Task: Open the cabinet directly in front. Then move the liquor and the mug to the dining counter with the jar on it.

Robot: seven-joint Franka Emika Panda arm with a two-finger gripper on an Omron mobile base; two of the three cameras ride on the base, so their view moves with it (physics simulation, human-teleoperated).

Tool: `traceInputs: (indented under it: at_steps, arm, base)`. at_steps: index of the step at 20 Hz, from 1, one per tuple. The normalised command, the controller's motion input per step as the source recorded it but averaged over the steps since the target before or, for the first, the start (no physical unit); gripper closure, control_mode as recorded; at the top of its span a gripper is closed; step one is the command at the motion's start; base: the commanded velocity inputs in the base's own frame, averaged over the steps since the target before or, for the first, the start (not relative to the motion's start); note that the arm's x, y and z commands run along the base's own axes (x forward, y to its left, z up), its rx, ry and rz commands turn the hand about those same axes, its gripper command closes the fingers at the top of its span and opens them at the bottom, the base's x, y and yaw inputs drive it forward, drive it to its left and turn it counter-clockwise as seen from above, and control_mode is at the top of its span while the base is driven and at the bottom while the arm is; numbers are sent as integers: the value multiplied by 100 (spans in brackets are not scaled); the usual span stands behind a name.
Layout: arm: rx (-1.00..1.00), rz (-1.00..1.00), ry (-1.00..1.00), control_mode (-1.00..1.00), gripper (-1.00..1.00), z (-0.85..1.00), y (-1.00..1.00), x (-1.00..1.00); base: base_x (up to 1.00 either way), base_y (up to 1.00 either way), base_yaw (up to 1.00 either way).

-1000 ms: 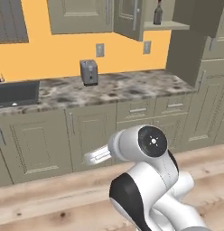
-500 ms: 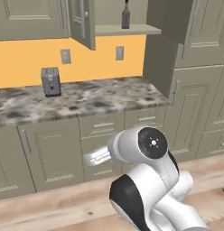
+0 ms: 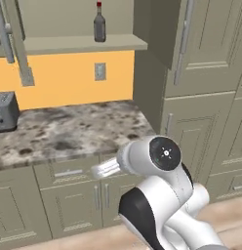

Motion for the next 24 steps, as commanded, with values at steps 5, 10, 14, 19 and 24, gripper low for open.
traceInputs:
  at_steps: [5, 10, 14, 19, 24]
  arm:
    - [0, 0, 0, 100, -100, 0, 0, 0]
    - [0, 0, 0, 100, -100, 0, 0, 0]
    - [0, 0, 0, 100, -100, 0, 0, 0]
    - [0, 0, 0, 100, -100, 0, 0, 0]
    - [0, 0, 0, 100, -100, 0, 0, 0]
  base:
    - [85, -30, 4]
    - [71, 15, -10]
    - [15, 8, -24]
    - [-10, 31, -7]
    - [0, 0, 0]
